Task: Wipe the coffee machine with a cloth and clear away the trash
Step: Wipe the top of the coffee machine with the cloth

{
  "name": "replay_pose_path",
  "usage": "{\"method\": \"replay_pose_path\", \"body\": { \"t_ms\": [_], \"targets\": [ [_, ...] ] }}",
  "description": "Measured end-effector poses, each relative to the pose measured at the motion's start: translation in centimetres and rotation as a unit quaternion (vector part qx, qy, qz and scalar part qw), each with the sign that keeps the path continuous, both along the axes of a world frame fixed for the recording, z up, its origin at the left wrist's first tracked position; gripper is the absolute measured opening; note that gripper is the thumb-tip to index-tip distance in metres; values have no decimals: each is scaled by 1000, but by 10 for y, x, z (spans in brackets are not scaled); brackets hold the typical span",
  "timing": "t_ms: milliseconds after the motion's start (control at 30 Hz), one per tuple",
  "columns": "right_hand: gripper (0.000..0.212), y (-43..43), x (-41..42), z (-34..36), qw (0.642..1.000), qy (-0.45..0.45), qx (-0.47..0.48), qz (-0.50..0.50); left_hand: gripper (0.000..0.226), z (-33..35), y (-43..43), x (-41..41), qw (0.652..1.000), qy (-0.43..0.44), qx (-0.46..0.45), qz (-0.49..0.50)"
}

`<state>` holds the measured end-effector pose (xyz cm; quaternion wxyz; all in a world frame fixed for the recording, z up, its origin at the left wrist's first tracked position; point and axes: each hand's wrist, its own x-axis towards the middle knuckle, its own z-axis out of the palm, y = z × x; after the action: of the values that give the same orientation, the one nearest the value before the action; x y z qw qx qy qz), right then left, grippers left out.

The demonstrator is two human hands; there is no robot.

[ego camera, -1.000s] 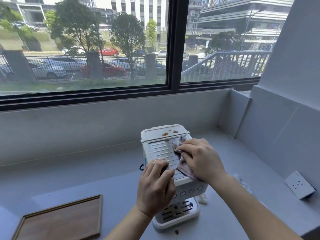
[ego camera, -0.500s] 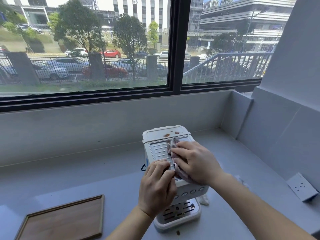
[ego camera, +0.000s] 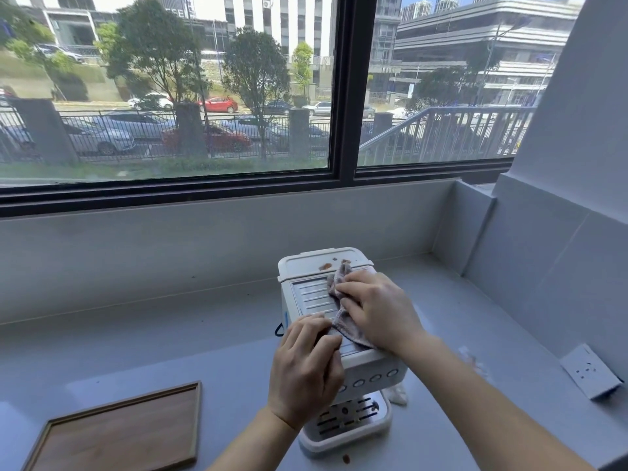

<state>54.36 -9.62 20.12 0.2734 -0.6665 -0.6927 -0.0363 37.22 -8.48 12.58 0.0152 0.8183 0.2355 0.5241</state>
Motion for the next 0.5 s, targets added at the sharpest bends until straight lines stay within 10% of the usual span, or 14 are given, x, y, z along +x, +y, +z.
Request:
{"method": "replay_pose_path", "body": {
  "t_ms": [500],
  "targets": [
    [26,16,12,3,998,2,-40,43,21,0,0,1,1000,-5,-6,-7]
  ]
}}
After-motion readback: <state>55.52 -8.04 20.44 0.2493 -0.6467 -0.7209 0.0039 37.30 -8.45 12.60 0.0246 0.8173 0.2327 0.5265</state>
